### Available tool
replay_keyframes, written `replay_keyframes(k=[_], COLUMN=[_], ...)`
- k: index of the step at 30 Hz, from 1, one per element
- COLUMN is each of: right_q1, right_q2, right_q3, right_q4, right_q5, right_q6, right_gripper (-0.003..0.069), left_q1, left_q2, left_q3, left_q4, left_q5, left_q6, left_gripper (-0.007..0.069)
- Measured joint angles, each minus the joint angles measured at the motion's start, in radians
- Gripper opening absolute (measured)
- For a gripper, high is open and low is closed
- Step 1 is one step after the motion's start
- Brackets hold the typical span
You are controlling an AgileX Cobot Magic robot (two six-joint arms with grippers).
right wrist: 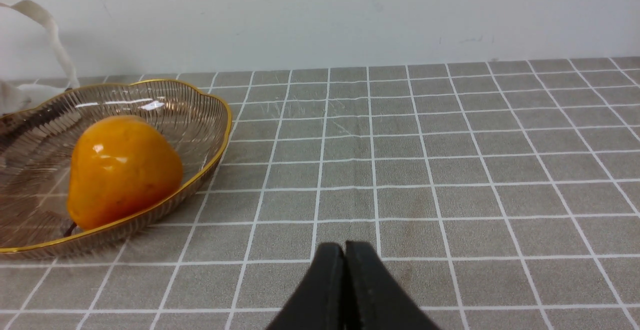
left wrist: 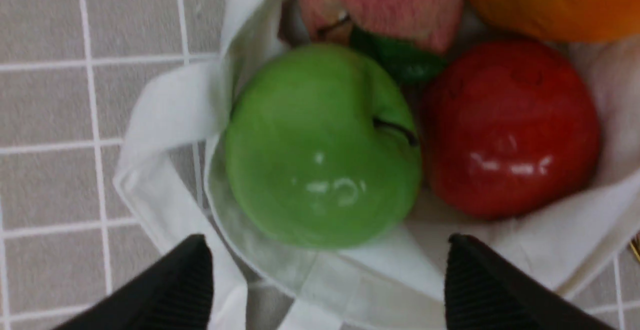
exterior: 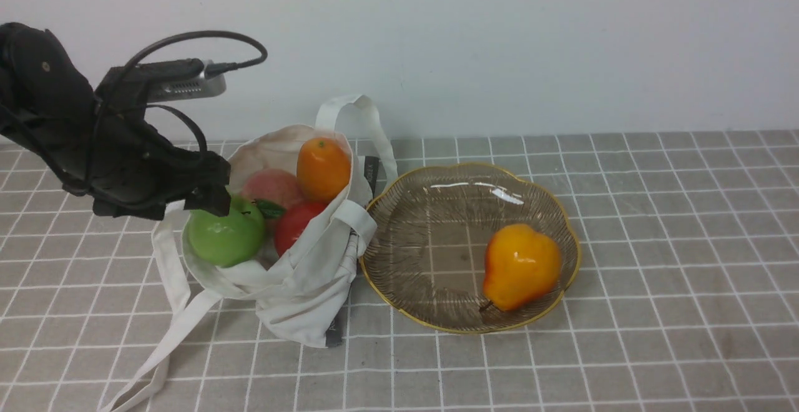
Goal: Take the fruit out of the bag on the grey coffee tablecloth and place them on the plate.
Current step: 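Reach into the white bag and grasp the apple with the left gripper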
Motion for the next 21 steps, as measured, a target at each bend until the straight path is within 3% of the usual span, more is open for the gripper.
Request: replay_keyframes(k=[3,7,16,21], right_q1=[0.0,0.0,0.0,0.0], right_q2=[0.0,0.0,0.0,0.0], right_q3=[0.0,0.0,0.0,0.0], right_q4=[0.0,0.0,0.0,0.0], right_q5=[0.0,0.0,0.0,0.0], right_q6=[0.0,0.0,0.0,0.0], right_gripper=[-0.0015,-0.0015,-0.0015,-0.0015], left_q1=[0.0,0.0,0.0,0.0], left_q2=[0.038,0.098,0.179,0.18], left_q3=[-0.001,-0.001,-0.001,-0.007], left_q4=[-0.056,-0.104,-0.14,-0.143], left_q5=[-0.039,-0.058,-0.054,-0.038], left_q6=[0.0,0.009,0.015,0.015], left_gripper=[0.0669,0.0682,0.059,0.059])
